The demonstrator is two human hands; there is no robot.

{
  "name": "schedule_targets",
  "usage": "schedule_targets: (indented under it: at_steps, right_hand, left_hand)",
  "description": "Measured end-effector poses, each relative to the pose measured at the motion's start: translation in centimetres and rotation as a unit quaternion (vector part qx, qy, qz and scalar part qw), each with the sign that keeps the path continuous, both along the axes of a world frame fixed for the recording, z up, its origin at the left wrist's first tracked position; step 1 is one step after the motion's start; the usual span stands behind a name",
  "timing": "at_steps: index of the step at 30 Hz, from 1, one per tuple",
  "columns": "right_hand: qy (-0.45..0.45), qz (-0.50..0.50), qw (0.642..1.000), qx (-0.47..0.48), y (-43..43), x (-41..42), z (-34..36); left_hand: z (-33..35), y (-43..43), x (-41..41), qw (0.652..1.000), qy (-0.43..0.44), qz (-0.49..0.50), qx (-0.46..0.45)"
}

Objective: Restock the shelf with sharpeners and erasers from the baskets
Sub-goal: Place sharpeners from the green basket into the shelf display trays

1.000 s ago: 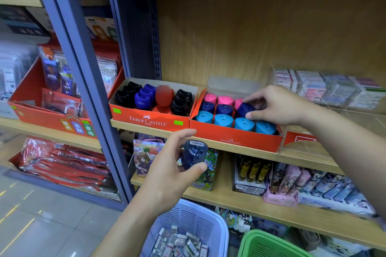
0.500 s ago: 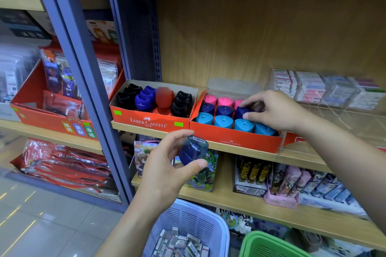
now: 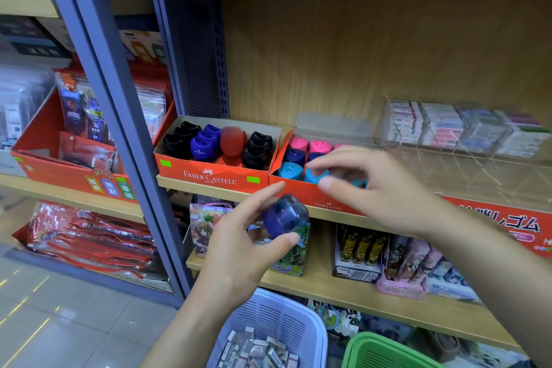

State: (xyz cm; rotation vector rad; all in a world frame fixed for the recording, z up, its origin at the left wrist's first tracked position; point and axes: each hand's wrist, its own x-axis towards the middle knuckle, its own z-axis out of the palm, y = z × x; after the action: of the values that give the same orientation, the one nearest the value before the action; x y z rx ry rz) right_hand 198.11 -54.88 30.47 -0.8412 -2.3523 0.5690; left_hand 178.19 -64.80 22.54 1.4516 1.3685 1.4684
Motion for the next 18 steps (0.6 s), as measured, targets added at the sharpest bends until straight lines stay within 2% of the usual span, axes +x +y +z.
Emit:
schedule_targets:
  at_steps: [2,4,9,11,15,18]
  right_hand:
    - [-0.013,0.041,0.998,-0.039,-2.2,-1.0,-0.9]
    - [-0.011,0.027,0.999,-0.031,-3.1,-1.3,-2.2]
    - [0.082,-0.005,0.985,-0.153,-4.1,-0.3,-3.8]
    - [0.081,-0.01,0.985,-0.154,-4.2,0.1,-4.4]
    - [0.108,-0.058,0.987,-0.101,-4.1,1.1,-3.8]
    - [0.086,0.002,0.991,-0.1,-4.4,1.3,-2.8]
  left_hand:
    - [0.0,0.1,0.3,1.0,0.012,0.0,0.006]
    - [0.0,0.0,0.5,1.0,-0.002,-0.003,0.015]
    - [-0.2,-0.2,1.2,0.997,-0.066,-0.005,0.033]
    - [-0.3,-0.2,1.6,0.995,-0.098,-0.019,0.031]
    - [-0.2,0.0,2.1,0.994,-0.096,-0.029,0.036]
    - [-0.1,0.1,2.3,0.995,-0.079,-0.044,0.05]
